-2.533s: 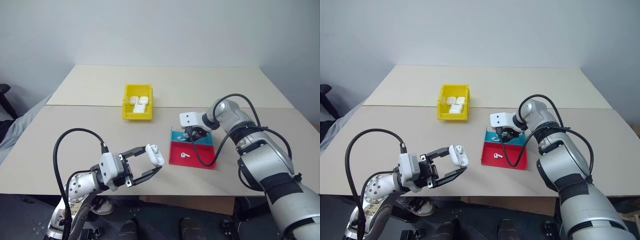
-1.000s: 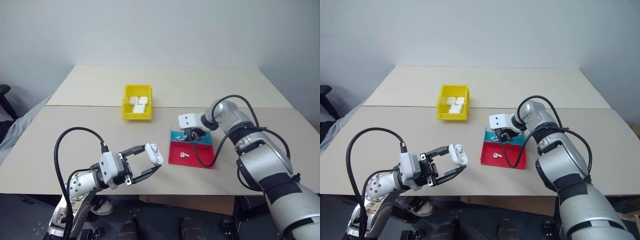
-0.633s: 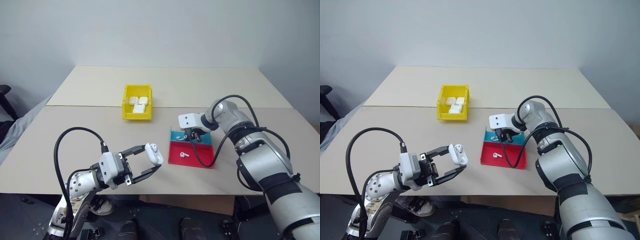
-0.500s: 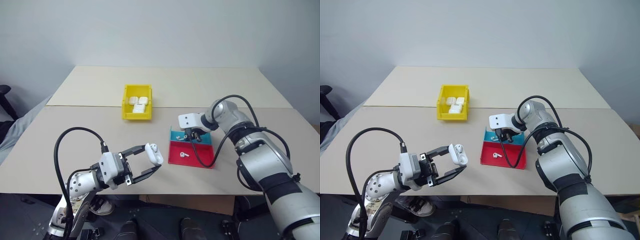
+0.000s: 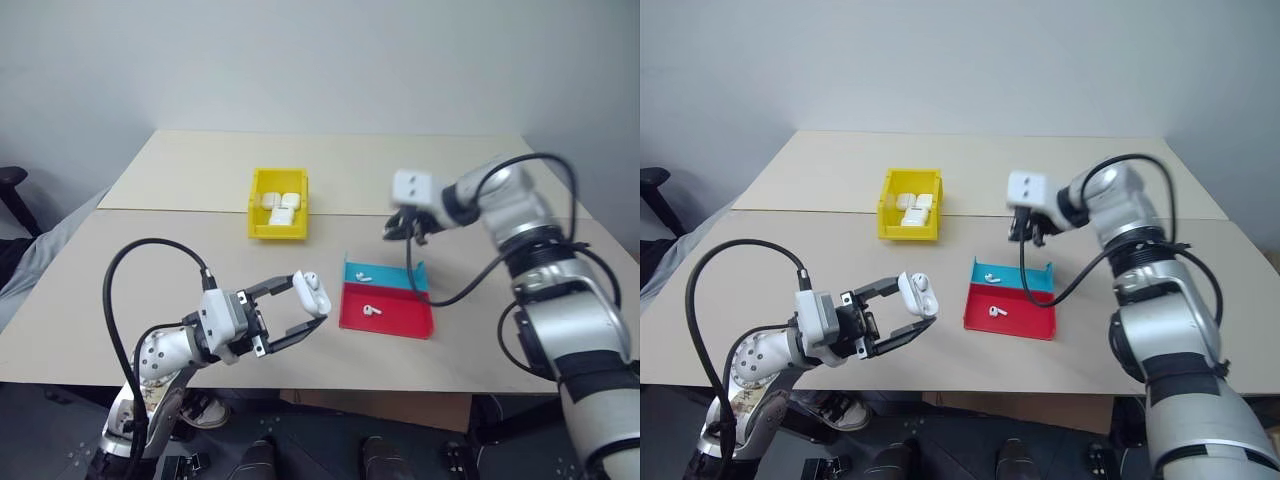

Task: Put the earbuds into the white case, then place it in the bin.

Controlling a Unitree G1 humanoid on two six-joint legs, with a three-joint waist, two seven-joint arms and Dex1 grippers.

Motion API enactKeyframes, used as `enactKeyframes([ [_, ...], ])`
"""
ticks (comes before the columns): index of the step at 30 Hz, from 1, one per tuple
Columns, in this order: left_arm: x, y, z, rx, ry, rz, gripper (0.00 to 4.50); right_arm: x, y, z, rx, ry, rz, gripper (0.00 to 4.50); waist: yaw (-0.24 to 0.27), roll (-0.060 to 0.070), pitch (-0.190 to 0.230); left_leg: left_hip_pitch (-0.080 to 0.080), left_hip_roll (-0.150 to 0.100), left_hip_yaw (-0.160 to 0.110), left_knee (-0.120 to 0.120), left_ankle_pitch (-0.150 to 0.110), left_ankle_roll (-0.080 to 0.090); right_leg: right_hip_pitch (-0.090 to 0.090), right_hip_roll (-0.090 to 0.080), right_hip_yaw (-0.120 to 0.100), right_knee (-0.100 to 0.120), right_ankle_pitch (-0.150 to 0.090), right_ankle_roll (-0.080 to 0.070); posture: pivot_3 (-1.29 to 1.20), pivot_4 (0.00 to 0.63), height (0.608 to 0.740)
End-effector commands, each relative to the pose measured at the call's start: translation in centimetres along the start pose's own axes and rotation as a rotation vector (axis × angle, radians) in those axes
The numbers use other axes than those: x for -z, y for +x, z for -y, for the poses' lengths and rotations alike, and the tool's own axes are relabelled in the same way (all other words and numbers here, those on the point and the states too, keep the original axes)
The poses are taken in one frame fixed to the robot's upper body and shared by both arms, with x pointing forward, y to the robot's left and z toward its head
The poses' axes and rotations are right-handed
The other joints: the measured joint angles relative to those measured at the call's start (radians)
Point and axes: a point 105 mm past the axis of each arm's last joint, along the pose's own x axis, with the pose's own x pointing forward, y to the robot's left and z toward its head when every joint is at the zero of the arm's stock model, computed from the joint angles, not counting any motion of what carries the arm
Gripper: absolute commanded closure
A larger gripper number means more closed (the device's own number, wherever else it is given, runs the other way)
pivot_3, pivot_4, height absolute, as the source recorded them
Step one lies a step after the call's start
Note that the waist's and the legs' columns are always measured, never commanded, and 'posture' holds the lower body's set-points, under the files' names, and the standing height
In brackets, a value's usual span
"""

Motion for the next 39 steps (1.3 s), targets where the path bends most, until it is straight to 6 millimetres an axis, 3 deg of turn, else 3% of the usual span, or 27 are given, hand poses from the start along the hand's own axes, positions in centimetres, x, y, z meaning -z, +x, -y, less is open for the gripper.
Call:
enactKeyframes([
  [1,-1.0,1.2,-0.9,0.002,-0.006,0.071,1.74,-4.6,-4.7,-1.1,0.043,0.16,0.266,3.33,0.008,0.0,0.0,0.0,0.0,0.0,0.001,0.0,0.0,0.0,0.0,0.0,0.0,0.0,0.0,0.0,0.15,0.74],
  [4,-2.0,2.5,-1.5,0.018,-0.047,0.138,1.74,-7.0,-8.2,-3.9,0.023,0.283,0.468,3.33,0.017,0.0,0.0,0.0,0.0,0.0,0.001,0.0,0.0,0.0,0.0,0.0,0.001,0.0,0.0,0.0,0.15,0.74],
  [9,-3.4,4.0,-1.7,0.072,-0.122,0.188,1.74,-9.2,-10.8,-7.9,-0.041,0.398,0.732,3.33,0.013,-0.001,-0.001,0.0,0.0,0.0,0.005,0.0,0.0,0.003,0.0,0.0,0.001,0.0,0.0,0.0,0.15,0.74],
  [15,-3.8,5.1,-1.0,0.169,-0.134,0.221,1.74,-10.1,-10.5,-12.0,-0.128,0.478,0.937,3.33,0.011,-0.001,-0.001,0.0,0.0,-0.001,0.007,0.0,0.0,0.004,0.001,0.0,0.002,0.0,0.0,0.0,0.15,0.74],
  [19,-4.3,5.6,-0.7,0.201,-0.149,0.258,1.74,-10.2,-9.4,-14.1,-0.129,0.459,0.947,3.33,0.011,0.0,-0.001,0.0,0.0,-0.001,0.007,0.0,0.0,0.005,0.001,0.0,0.001,0.0,0.0,0.0,0.15,0.74],
  [25,-4.4,5.7,-0.6,0.222,-0.155,0.266,1.74,-9.8,-8.3,-15.2,-0.162,0.522,0.975,3.33,0.008,0.0,-0.001,-0.001,0.0,-0.001,0.006,0.0,0.0,0.005,0.001,0.0,-0.001,0.0,0.0,0.0,0.15,0.74],
  [39,-4.1,5.2,-0.5,0.212,-0.139,0.252,1.74,-9.0,-7.6,-15.5,-0.155,0.554,0.945,3.33,0.009,0.0,-0.001,-0.002,0.0,-0.002,0.006,0.0,0.0,0.01,0.0,0.0,-0.011,0.0,0.0,0.0,0.15,0.74],
])
